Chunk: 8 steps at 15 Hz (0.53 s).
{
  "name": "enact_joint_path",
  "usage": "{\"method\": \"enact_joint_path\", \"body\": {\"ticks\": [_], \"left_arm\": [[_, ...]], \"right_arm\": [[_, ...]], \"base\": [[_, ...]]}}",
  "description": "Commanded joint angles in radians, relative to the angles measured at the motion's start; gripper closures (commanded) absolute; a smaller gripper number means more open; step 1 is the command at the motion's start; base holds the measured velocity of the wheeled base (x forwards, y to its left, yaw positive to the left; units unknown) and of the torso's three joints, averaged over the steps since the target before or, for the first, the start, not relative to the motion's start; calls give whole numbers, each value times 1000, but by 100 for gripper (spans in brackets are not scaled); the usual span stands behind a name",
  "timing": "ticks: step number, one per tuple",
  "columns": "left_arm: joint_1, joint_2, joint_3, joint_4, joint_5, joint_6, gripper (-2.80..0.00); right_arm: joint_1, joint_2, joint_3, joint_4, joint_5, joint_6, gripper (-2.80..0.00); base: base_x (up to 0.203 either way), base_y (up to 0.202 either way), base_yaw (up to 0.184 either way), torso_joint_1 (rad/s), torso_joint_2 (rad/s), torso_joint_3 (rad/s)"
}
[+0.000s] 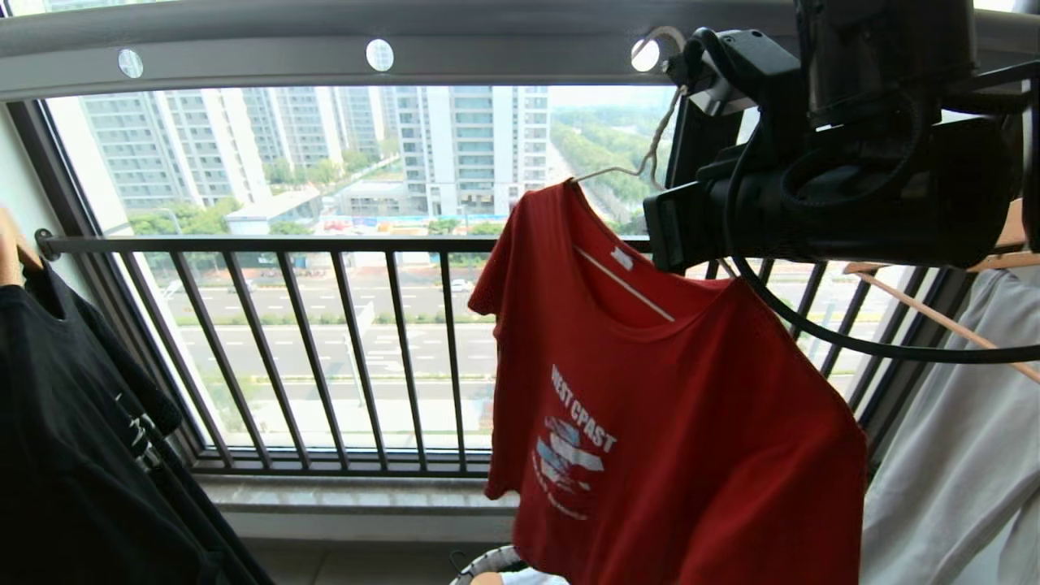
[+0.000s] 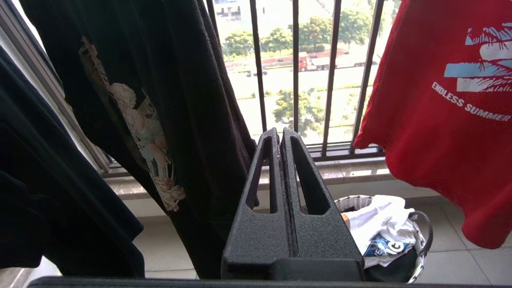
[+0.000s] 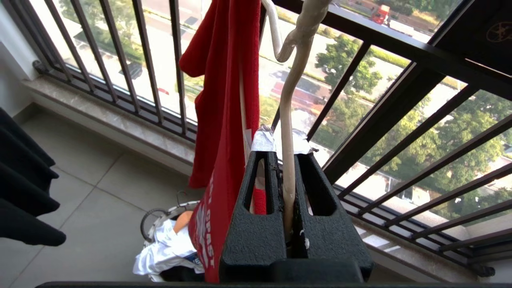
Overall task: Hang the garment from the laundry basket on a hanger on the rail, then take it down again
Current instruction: Take the clothes off the clothes rack
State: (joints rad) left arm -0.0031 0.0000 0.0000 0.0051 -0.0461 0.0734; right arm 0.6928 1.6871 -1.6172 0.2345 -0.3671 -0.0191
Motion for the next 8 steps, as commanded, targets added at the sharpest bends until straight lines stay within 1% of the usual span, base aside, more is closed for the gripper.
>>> {"method": "enact_joint_path", "body": {"ticks": [1, 4, 8], "left_arm": [[0, 1, 0, -1, 0, 0, 0], [0, 2, 0, -1, 0, 0, 0], [0, 2, 0, -1, 0, 0, 0]], "right_arm": [[17, 26, -3, -31, -9, -1, 0], [33, 51, -13, -99, -40, -24, 0], [35, 29, -11, -104, -53, -33, 0]], "base": [[0, 0, 0, 0, 0, 0], [0, 0, 0, 0, 0, 0], [0, 0, 0, 0, 0, 0]]}}
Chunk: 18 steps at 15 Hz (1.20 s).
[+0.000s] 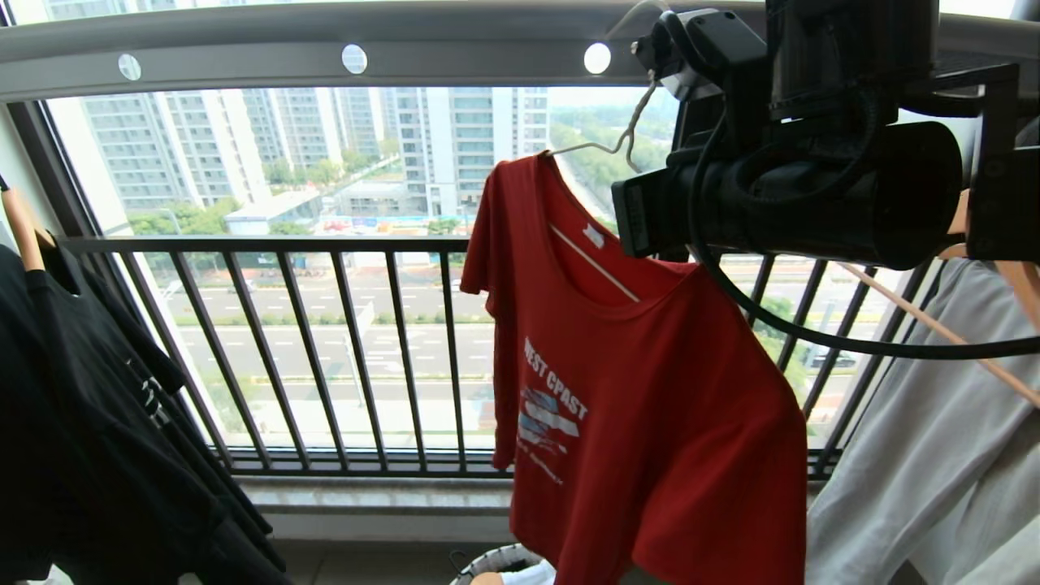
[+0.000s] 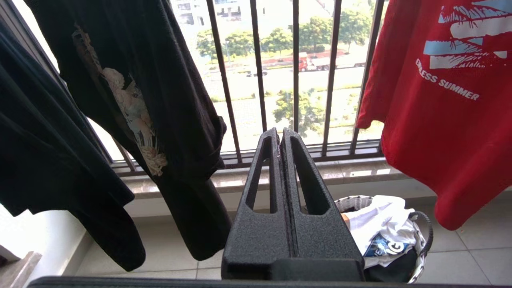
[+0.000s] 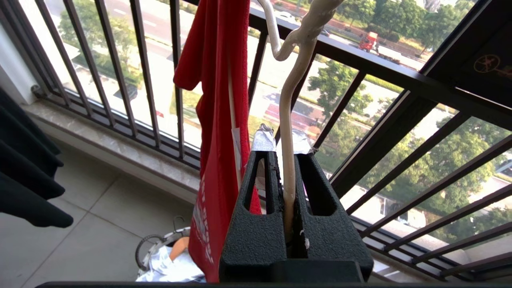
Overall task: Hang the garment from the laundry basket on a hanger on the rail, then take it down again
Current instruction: Take the clothes off the clothes rack
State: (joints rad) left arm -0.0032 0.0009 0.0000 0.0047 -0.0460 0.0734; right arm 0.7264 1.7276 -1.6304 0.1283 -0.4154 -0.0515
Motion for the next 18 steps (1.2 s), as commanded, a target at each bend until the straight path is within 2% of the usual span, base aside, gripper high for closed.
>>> {"method": "enact_joint_path", "body": {"ticks": [1, 5, 11, 15, 18], "left_arm": [[0, 1, 0, 1, 0, 0, 0], [0, 0, 0, 0, 0, 0, 0], [0, 1, 0, 0, 0, 0, 0], [0, 1, 0, 0, 0, 0, 0], [0, 1, 0, 0, 0, 0, 0]], "right_arm": [[3, -28, 5, 4, -6, -1, 0], [13, -78, 41, 7, -3, 4, 0], [39, -158, 218, -33, 5, 10, 0], [39, -229, 324, -39, 84, 12, 0], [39, -253, 437, -70, 98, 17, 0]], "base": [[0, 0, 0, 0, 0, 0], [0, 0, 0, 0, 0, 0], [0, 0, 0, 0, 0, 0], [0, 0, 0, 0, 0, 0], [0, 0, 0, 0, 0, 0]]}}
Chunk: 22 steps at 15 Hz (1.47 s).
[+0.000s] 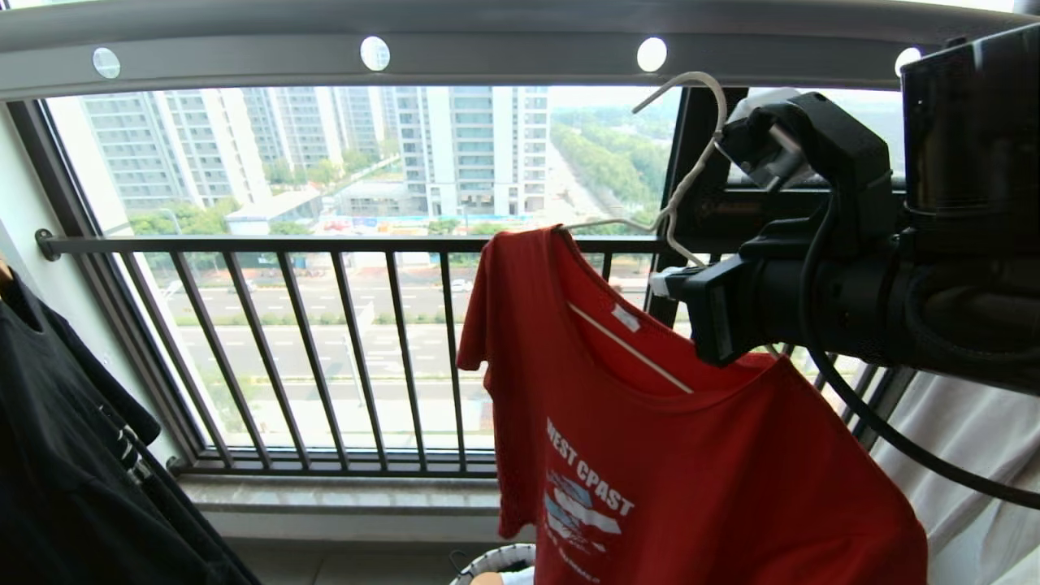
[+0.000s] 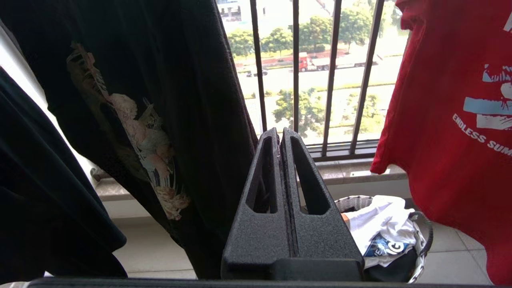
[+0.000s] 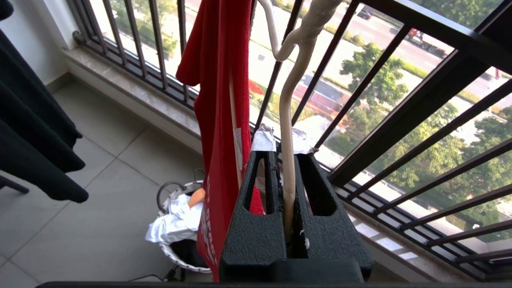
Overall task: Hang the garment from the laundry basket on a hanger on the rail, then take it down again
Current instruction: Take the clothes off the clothes rack
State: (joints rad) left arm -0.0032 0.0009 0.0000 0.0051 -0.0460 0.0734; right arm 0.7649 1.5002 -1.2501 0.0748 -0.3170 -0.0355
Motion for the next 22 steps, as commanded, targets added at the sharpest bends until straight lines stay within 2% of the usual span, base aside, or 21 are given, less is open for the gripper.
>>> {"method": "enact_joint_path", "body": {"ticks": [1, 3, 5, 9, 22], "left_arm": [[0, -1, 0, -1, 0, 0, 0], [0, 1, 0, -1, 0, 0, 0], [0, 1, 0, -1, 0, 0, 0], [0, 1, 0, -1, 0, 0, 0], [0, 1, 0, -1, 2, -11, 0]], "right_arm": [[0, -30, 99, -75, 1, 1, 0], [-1, -38, 162, -185, 13, 0, 0], [-9, -43, 194, -218, 41, 2, 0], [-13, -33, 197, -250, 64, -4, 0], [-41, -21, 201, -286, 67, 2, 0]], "base": [[0, 0, 0, 0, 0, 0], [0, 0, 0, 0, 0, 0], [0, 0, 0, 0, 0, 0], [0, 0, 0, 0, 0, 0], [0, 0, 0, 0, 0, 0]]}}
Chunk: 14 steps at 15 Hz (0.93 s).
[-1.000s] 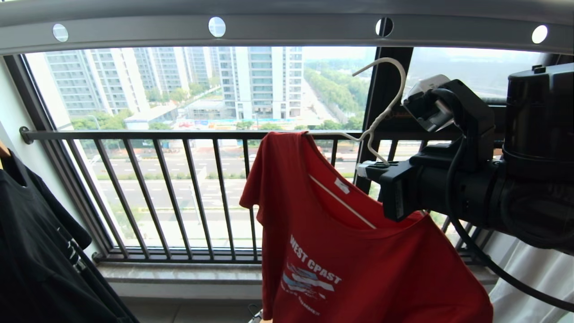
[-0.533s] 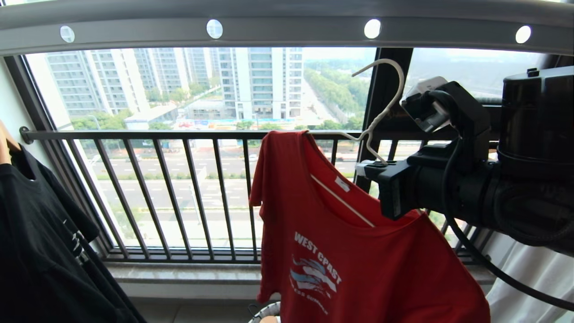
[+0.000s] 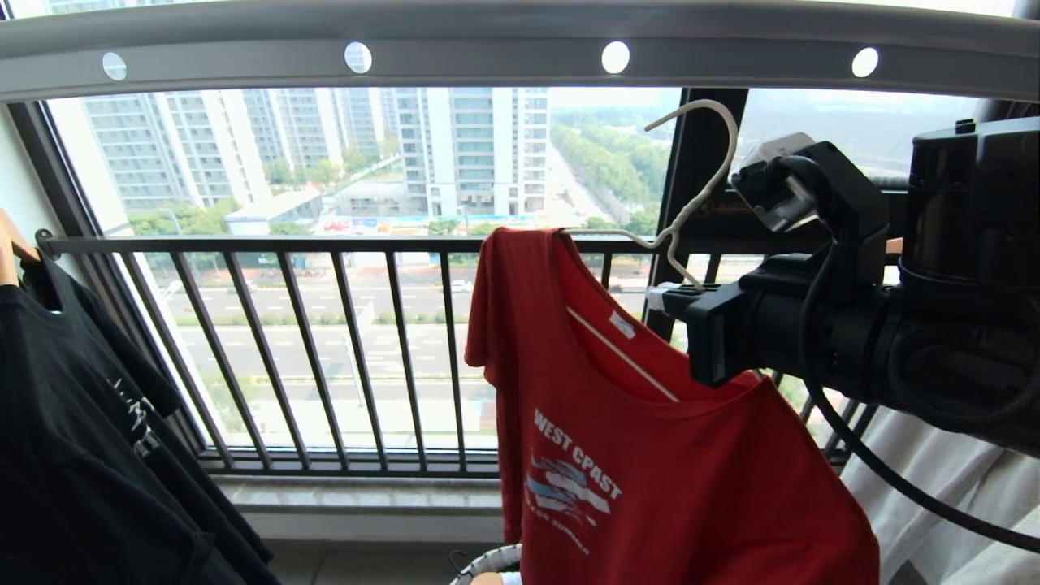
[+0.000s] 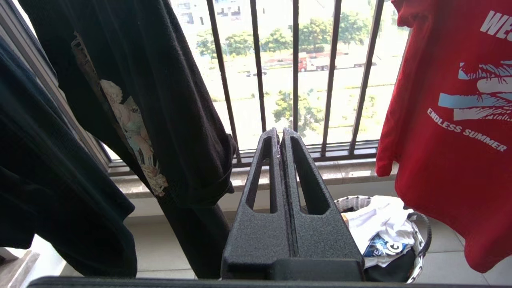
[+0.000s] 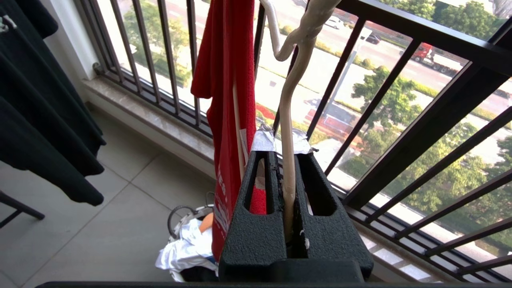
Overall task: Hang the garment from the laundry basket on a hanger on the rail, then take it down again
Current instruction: Take the clothes off the clothes rack
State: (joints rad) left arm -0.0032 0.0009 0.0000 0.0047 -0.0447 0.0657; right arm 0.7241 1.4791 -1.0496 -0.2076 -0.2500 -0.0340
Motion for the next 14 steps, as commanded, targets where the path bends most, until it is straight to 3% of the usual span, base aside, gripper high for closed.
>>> {"method": "enact_joint_path", "body": {"ticks": [1, 7, 9, 11, 14], "left_arm": [[0, 0, 0, 0, 6, -6, 0], [0, 1, 0, 0, 10, -7, 0], [0, -1, -6, -7, 45, -9, 0], [0, 17, -100, 3, 46, -10, 0], [-8, 223, -287, 4, 41, -17, 0]], "right_arm": [[0, -3, 0, -14, 4, 0, 0], [0, -14, 2, -47, 25, 0, 0], [1, -14, 5, -47, 25, 0, 0], [1, -10, 10, -47, 26, 0, 0], [1, -3, 15, -47, 26, 0, 0]], "base": [[0, 0, 0, 0, 0, 0], [0, 0, 0, 0, 0, 0], [0, 0, 0, 0, 0, 0], [0, 0, 0, 0, 0, 0], [0, 0, 0, 0, 0, 0]]}}
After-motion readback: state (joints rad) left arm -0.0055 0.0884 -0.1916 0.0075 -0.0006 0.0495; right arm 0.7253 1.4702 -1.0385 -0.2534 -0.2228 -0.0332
